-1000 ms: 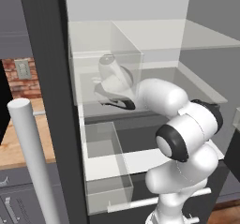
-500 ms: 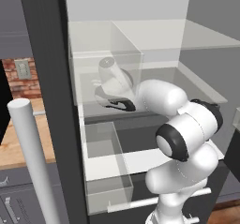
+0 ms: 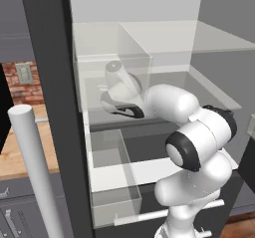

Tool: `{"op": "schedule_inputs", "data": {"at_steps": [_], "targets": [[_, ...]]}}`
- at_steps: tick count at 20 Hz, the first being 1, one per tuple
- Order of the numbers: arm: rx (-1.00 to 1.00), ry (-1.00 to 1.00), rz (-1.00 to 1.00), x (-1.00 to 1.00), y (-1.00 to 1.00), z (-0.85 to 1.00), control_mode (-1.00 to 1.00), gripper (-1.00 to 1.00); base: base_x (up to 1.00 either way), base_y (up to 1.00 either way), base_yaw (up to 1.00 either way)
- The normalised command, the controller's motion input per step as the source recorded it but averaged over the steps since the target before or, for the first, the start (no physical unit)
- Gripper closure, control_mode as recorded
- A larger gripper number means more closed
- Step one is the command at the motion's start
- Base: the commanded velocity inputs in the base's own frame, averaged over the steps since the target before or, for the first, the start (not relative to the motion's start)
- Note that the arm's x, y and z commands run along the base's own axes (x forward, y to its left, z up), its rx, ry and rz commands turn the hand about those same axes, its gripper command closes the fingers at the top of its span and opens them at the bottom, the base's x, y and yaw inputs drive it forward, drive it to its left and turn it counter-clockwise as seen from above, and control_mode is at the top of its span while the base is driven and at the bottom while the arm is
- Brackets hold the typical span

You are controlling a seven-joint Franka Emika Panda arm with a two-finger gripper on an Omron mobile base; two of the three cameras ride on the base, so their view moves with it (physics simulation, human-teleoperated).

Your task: Gather the tomato and garlic from the fridge and place them on a tray on the dining counter. Then gather the fish and chicken drumstick from the fridge and place them on the other tray.

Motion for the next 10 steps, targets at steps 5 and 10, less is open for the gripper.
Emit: {"op": "schedule_inputs", "data": {"at_steps": [5,10], "targets": [[0.00,0.00,0.00,0.00,0.00,-0.01,-1.00,1.00,0.00,0.00,0.00],[0.00,0.00,0.00,0.00,0.00,-0.11,-1.00,1.00,0.00,0.00,0.00]]}}
